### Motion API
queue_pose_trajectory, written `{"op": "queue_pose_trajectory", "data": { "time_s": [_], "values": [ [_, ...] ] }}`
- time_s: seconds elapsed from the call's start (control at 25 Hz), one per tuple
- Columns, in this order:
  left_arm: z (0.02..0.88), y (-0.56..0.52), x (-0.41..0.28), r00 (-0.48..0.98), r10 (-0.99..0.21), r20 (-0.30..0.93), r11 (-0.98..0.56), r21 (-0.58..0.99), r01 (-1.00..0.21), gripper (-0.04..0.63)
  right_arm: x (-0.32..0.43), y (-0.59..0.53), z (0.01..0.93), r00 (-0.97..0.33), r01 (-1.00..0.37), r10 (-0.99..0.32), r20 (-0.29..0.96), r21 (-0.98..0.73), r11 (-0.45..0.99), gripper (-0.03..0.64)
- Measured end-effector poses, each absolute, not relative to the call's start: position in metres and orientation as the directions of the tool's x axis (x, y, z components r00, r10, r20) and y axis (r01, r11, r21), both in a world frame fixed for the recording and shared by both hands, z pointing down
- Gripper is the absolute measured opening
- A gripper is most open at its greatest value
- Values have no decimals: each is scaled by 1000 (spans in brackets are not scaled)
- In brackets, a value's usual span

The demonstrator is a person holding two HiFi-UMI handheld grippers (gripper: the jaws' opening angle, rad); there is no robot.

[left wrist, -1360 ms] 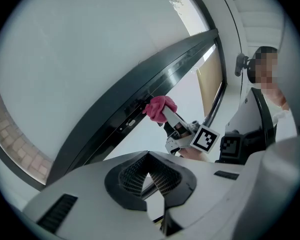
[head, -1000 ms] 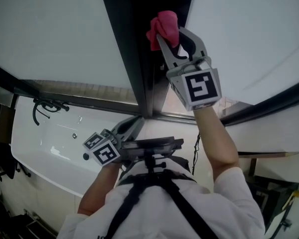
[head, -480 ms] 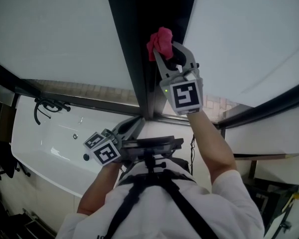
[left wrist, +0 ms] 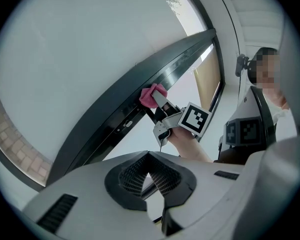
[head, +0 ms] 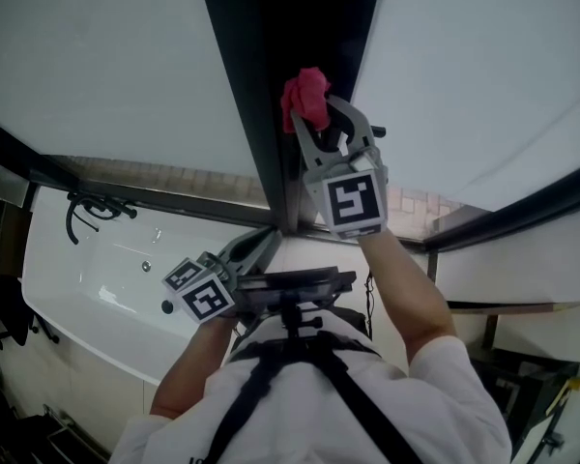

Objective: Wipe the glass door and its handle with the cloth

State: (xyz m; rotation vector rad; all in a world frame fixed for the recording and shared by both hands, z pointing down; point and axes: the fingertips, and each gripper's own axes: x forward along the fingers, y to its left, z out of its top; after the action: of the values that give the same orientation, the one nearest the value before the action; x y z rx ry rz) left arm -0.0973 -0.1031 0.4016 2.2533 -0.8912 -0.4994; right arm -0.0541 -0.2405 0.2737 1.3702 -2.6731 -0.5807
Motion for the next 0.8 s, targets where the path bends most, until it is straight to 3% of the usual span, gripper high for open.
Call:
{"op": "queue_pose_trajectory", "data": {
  "time_s": [0.8],
  "values": [
    [406,-105,-101,687,-719,-104,-543,701,-462,-8,-53,-241,378,-599,-747,-792,115,277,605,110]
  ]
}}
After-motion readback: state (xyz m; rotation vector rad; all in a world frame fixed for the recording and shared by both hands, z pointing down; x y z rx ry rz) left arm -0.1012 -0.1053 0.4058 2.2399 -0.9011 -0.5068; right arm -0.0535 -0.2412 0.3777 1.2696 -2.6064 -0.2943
